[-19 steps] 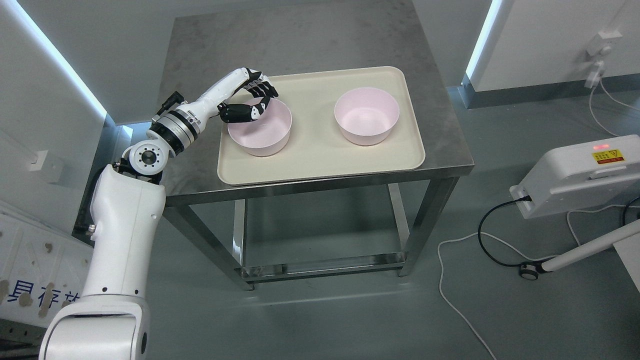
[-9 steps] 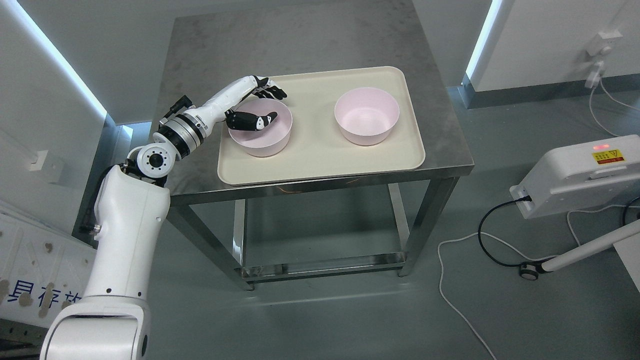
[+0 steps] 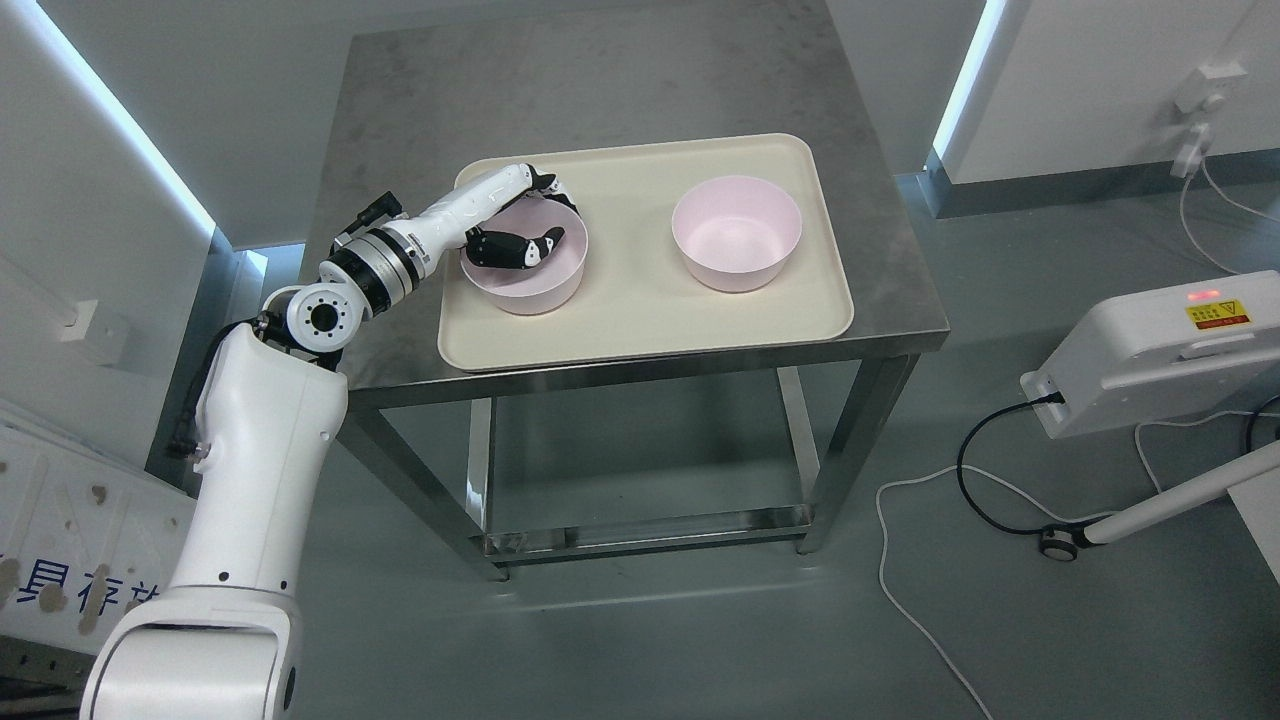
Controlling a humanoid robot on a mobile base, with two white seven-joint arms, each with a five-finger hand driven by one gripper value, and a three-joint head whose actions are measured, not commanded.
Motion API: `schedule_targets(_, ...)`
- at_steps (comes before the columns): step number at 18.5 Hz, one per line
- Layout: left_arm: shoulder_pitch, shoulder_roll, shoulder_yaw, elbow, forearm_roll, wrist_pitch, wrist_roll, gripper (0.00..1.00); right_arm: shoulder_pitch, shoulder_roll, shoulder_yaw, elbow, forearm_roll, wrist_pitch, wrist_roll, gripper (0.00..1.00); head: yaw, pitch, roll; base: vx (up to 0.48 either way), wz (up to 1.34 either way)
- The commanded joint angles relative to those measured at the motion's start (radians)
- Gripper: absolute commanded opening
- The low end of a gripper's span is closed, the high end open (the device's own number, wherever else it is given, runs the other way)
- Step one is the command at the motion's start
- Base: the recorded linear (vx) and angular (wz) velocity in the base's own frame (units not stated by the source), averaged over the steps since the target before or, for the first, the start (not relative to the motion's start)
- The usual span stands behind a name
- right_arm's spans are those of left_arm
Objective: Stack pink IKEA bowls on left shelf middle
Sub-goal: 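Grip the pink bowl rim with the left hand and lift it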
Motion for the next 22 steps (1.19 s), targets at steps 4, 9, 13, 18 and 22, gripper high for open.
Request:
schedule_targets(4, -0.039, -0.023, 0.057, -0.001, 0.004, -0.021, -0.019, 0.00, 0.000, -0.017, -0.005, -0.017, -0.002, 0.000, 0.000, 1.00, 0.0000, 0.000, 0.000, 0.000, 0.00)
schedule_targets(9, -0.100, -0.029, 0.092, -0.010, 0.013, -0.023, -0.050, 0.00, 0.000, -0.017, -0.005, -0.017, -0.002, 0.000, 0.000, 1.00, 0.0000, 0.000, 0.000, 0.000, 0.00)
schedule_targets(13, -0.096, -0.021, 0.089, -0.011, 0.013, -0.028, -0.068, 0.01, 0.000, -0.017, -0.005, -0.017, -0.002, 0.000, 0.000, 1.00, 0.0000, 0.000, 0.000, 0.000, 0.00)
schedule_targets(18, -0.088, -0.007, 0.083, -0.010, 0.004, -0.049, -0.063, 0.40, 0.000, -0.017, -0.005, -0.017, -0.002, 0.000, 0.000, 1.00, 0.0000, 0.000, 0.000, 0.000, 0.00)
schedule_targets(22, -0.077, 0.011, 0.074, -0.010, 0.004, -0.049, -0.074, 0.58, 0.000, -0.017, -0.005, -0.017, -0.002, 0.000, 0.000, 1.00, 0.0000, 0.000, 0.000, 0.000, 0.00)
